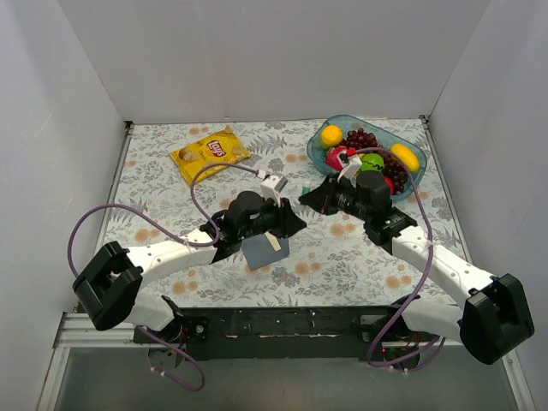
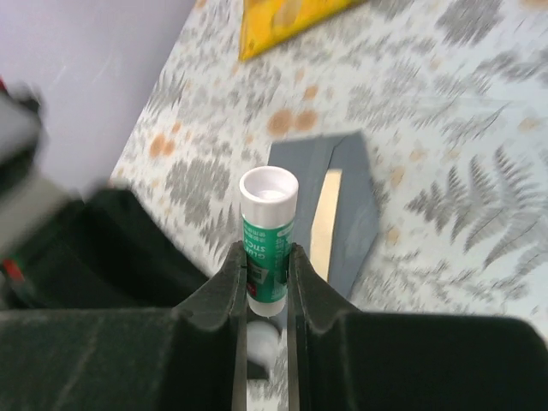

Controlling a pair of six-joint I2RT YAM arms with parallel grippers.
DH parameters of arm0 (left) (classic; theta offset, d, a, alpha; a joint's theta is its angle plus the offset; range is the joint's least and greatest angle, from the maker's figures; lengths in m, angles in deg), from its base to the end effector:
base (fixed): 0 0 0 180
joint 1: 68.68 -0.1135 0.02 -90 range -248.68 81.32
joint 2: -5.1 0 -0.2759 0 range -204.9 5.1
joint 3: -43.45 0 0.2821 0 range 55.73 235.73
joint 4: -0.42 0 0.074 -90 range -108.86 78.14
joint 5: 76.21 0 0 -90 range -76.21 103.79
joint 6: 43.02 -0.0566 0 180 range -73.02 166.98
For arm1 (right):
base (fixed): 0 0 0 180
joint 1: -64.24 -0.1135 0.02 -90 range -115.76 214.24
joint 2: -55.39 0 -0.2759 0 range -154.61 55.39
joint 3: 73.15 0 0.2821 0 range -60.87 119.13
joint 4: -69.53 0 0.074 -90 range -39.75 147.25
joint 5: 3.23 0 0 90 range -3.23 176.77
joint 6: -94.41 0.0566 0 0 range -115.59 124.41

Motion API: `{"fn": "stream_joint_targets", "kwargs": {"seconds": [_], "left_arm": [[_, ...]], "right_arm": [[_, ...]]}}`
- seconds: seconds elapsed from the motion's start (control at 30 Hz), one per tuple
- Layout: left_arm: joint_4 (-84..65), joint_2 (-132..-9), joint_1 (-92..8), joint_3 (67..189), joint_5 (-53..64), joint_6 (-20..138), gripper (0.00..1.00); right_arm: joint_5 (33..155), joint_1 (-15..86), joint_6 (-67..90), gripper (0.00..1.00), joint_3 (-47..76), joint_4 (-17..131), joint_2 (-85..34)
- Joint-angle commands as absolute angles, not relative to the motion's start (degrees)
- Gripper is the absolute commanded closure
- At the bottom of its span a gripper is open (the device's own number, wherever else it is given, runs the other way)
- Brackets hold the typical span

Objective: Place the letter into the envelope and seal it
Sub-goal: Open the solid glue cap from the solid glue, then move the envelope to the center of the board.

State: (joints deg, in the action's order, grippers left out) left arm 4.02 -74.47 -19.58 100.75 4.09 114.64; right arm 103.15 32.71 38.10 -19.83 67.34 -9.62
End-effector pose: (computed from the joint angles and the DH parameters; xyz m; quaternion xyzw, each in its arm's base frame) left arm 0.2246 -0.2739 0.2364 -0.0819 0.8069 -0.5307 0.2461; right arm 0.2510 0.1727 0.2756 -0.0731 0.7809 0.4233 0.4536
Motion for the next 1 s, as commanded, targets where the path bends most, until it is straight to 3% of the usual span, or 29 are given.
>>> {"fn": "stream_joint_targets", "kwargs": {"seconds": [0.0, 0.23, 0.4, 0.7, 0.83, 0.97], "left_arm": [[-1.1, -72.6, -15.7, 96.6, -1.6, 117.9, 1.0], [-1.7, -71.5, -14.7, 95.2, 2.3, 118.4, 1.0], [-6.6, -67.2, -15.9, 95.1, 17.7, 115.9, 1.0], [2.0, -57.0, -33.8, 82.5, 42.3, 116.9, 1.0], [7.8, -61.1, -42.6, 80.7, 43.6, 118.6, 1.0], [14.6, -67.2, -44.2, 79.7, 49.9, 118.8, 1.0]], "right_arm": [[92.0, 34.5, 35.2, 0.99, -12.1, 76.6, -10.2], [91.0, 34.4, 33.9, 0.99, -10.9, 77.3, -9.6], [92.6, 34.5, 31.9, 0.99, -13.8, 76.0, -7.0], [102.1, 34.5, 31.8, 0.99, -19.6, 73.1, -5.4], [103.9, 34.5, 31.3, 0.99, -20.3, 71.5, -5.0], [104.7, 34.5, 29.7, 0.99, -20.3, 69.6, -3.7]]}}
